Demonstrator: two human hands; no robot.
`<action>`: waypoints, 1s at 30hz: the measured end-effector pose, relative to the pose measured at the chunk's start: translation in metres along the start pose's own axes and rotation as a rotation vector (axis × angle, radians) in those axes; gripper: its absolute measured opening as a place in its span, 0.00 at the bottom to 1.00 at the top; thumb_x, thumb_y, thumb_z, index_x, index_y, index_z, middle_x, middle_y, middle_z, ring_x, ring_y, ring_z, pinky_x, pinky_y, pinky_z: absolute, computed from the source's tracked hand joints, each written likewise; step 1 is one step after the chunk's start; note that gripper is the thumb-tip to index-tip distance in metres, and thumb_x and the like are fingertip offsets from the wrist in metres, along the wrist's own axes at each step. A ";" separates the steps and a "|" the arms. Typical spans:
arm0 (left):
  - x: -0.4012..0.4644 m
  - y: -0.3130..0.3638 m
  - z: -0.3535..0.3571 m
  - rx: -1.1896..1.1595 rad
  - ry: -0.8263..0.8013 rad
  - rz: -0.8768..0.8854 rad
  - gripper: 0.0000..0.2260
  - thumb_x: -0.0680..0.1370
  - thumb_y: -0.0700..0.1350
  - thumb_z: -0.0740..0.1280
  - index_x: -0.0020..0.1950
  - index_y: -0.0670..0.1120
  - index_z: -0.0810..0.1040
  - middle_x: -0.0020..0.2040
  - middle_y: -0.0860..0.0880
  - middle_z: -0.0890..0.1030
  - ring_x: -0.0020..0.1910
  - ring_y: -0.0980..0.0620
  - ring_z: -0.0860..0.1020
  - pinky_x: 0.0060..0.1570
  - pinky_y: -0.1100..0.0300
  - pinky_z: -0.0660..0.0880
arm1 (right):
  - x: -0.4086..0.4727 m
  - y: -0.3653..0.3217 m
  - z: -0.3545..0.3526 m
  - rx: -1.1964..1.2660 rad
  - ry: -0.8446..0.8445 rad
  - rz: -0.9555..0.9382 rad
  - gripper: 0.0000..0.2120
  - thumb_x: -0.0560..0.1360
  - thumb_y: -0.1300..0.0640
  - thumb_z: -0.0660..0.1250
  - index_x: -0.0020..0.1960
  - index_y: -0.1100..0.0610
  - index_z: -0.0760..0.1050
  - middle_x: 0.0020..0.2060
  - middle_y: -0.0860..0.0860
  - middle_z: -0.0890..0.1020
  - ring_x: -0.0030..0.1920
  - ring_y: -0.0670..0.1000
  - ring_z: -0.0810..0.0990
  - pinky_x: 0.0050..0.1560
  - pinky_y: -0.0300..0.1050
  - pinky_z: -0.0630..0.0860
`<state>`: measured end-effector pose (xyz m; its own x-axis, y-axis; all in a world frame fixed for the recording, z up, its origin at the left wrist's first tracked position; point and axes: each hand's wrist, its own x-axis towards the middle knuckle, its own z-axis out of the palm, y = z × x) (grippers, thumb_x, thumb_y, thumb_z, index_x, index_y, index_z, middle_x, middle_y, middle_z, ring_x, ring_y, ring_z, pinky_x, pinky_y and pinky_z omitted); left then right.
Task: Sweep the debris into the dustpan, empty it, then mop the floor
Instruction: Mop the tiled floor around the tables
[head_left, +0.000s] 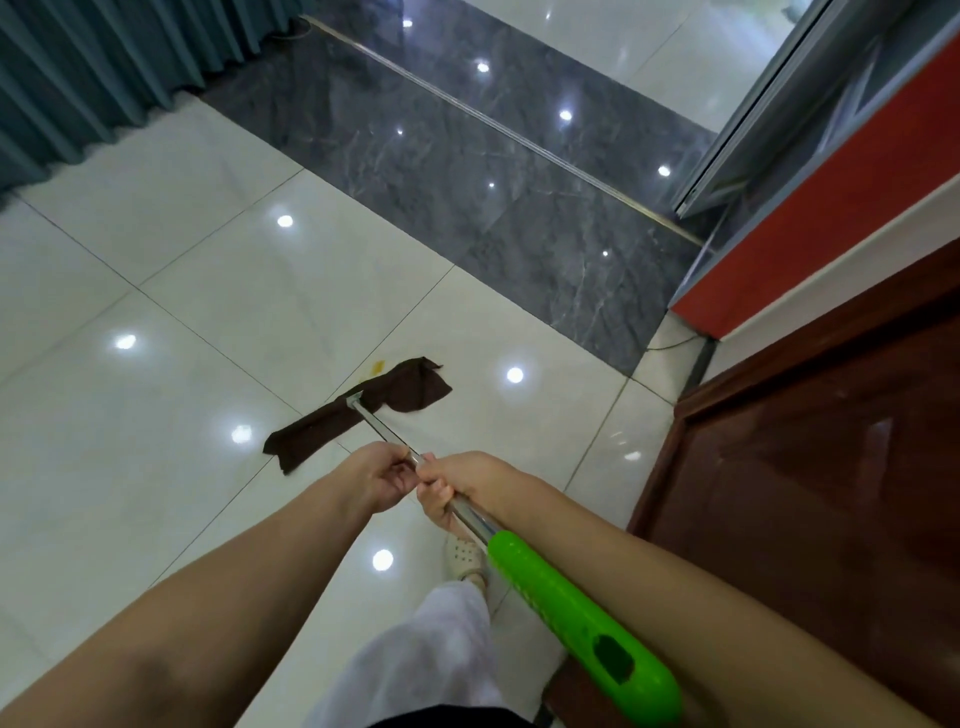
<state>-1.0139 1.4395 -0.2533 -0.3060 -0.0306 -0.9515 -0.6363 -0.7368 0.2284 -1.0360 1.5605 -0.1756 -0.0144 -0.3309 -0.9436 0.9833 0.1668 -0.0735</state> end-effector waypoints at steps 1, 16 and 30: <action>0.002 0.005 0.008 -0.010 0.003 0.003 0.06 0.79 0.31 0.54 0.48 0.36 0.69 0.40 0.40 0.73 0.31 0.46 0.80 0.21 0.56 0.78 | -0.001 -0.010 -0.003 -0.009 -0.002 0.004 0.13 0.80 0.63 0.58 0.37 0.56 0.66 0.22 0.51 0.68 0.13 0.43 0.63 0.14 0.28 0.59; 0.007 0.068 0.121 -0.167 0.056 0.028 0.12 0.81 0.32 0.52 0.39 0.35 0.68 0.34 0.40 0.70 0.13 0.48 0.73 0.13 0.62 0.71 | -0.037 -0.148 -0.044 -0.079 -0.022 0.049 0.14 0.81 0.64 0.56 0.37 0.58 0.66 0.30 0.51 0.65 0.13 0.44 0.64 0.14 0.30 0.61; -0.001 0.111 0.196 -0.435 0.148 0.181 0.11 0.77 0.28 0.54 0.38 0.36 0.70 0.35 0.39 0.72 0.30 0.46 0.76 0.16 0.61 0.73 | -0.062 -0.258 -0.057 -0.410 -0.128 0.102 0.15 0.81 0.64 0.57 0.35 0.57 0.67 0.17 0.52 0.67 0.13 0.44 0.64 0.13 0.30 0.62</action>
<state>-1.2225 1.4899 -0.1865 -0.2606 -0.2560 -0.9309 -0.2179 -0.9237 0.3151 -1.2986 1.5906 -0.1168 0.1266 -0.4015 -0.9071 0.8247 0.5508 -0.1287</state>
